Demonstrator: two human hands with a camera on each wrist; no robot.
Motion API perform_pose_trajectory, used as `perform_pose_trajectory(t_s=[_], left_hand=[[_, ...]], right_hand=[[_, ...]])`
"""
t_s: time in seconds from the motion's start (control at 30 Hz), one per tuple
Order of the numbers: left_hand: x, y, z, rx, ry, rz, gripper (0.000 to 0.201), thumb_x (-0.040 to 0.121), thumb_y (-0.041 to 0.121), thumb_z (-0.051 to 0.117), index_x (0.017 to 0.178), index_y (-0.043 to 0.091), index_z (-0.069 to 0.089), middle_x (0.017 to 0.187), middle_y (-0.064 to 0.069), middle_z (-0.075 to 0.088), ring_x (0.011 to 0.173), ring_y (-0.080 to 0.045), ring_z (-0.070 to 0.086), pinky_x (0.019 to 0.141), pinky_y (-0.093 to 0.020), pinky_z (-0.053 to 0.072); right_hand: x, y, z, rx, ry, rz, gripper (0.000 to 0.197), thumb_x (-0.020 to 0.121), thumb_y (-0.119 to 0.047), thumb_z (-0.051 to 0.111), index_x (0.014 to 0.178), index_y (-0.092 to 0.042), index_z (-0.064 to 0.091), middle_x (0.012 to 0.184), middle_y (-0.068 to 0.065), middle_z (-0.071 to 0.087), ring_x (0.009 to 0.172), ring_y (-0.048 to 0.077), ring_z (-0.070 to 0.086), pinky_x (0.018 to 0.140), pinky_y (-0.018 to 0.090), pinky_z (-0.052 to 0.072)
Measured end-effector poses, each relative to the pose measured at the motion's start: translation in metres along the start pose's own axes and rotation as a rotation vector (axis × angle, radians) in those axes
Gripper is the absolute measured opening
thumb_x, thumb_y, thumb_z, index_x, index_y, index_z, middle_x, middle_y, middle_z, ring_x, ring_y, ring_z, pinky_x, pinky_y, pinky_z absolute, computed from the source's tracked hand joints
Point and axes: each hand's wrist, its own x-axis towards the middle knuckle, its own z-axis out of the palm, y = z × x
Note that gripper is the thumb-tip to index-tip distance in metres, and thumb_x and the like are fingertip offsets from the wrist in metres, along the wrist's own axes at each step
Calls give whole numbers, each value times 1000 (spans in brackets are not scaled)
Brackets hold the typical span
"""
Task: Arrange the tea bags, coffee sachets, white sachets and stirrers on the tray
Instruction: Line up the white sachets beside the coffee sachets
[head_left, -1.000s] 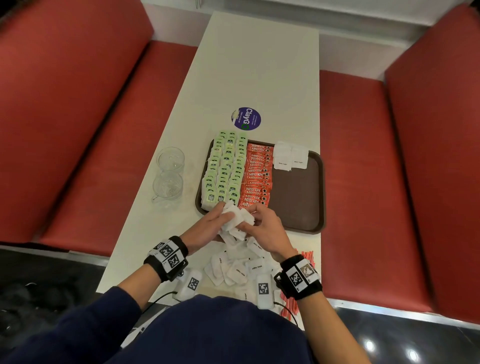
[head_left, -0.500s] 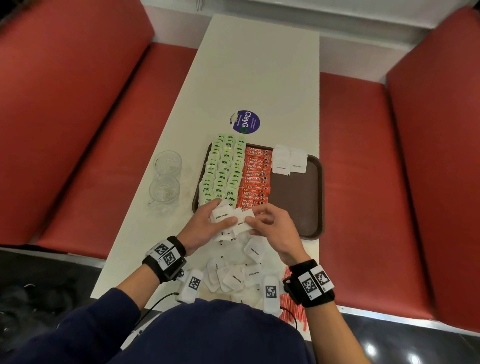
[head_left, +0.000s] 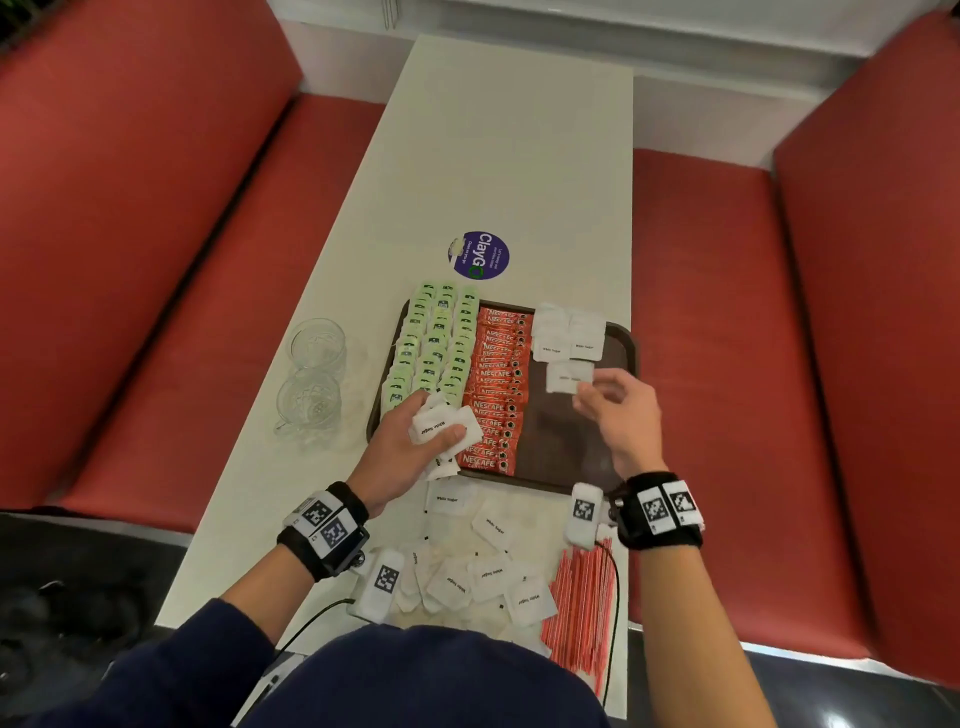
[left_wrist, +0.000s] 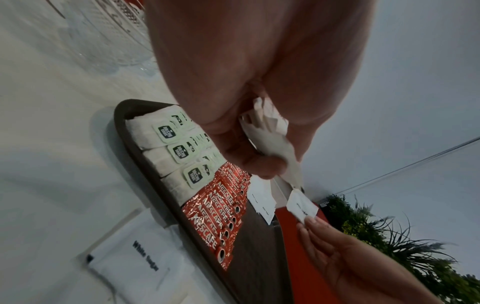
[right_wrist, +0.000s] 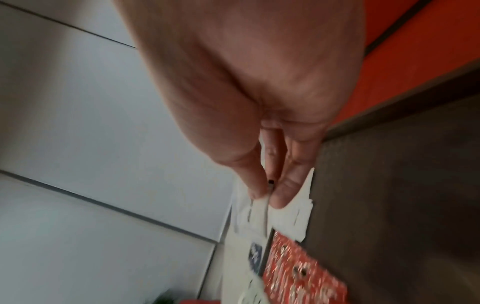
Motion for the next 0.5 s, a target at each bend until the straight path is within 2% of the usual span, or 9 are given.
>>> perform_pose_trajectory(t_s=[0.07,0.13,0.2,0.27,0.33,0.4,0.47,0.5], left_hand=[[3,0,2,6,10,-2,26,96,35,82,107,21,62,109,-3,75,102,-25,75,87,-42,64],[5,0,3,13,18,-3,26,96,36,82,107,22,63,108,-3,75,100,-22,75,84,-39,63],[8,-1,4,12,16,-14,30,96,38,82,113,21,63,113,-1,76,105,-21,76,88,-40,64],[9,0,5,9,21,-31,33,96,39,82,115,21,63,116,-2,77,108,-23,76,92,-43,64],[10,2,4,-2,25,-36,32,96,37,82,118,21,65,117,-4,78,107,-23,76,93,-45,64],[11,4,3,-14,30,-40,33,97,35,82,123,21,67,119,-5,78,108,-22,77,95,-46,64],[11,6,3,-24,35,-41,31,97,32,81,123,21,67,119,-4,78,108,-21,77,94,-44,63],[10,7,2,-34,39,-40,28,98,30,81,120,20,68,117,-4,79,106,-21,77,92,-42,63]], right_hand=[[32,5,-5,6,143,32,15,98,-11,81,110,-20,78,103,6,82,88,18,83,97,45,65],[60,11,-6,-47,228,61,14,97,-13,81,105,-25,78,95,4,81,83,18,82,94,43,66],[86,22,-7,-161,241,60,14,93,-22,84,94,-34,77,83,-2,79,86,23,80,94,47,65],[117,45,-9,-251,224,57,11,87,-32,85,89,-37,76,86,-3,77,98,31,76,95,51,63],[120,37,-5,-298,212,72,10,88,-31,85,92,-35,77,94,-2,74,109,34,69,100,51,60],[117,27,-3,-357,198,66,11,95,-24,82,105,-27,78,100,2,72,118,29,58,105,43,54],[119,27,-4,-410,193,68,16,99,-20,79,114,-18,76,109,9,72,120,30,54,99,36,47],[118,26,-3,-423,198,84,18,100,-20,78,116,-17,73,114,12,72,116,30,54,95,34,44]])
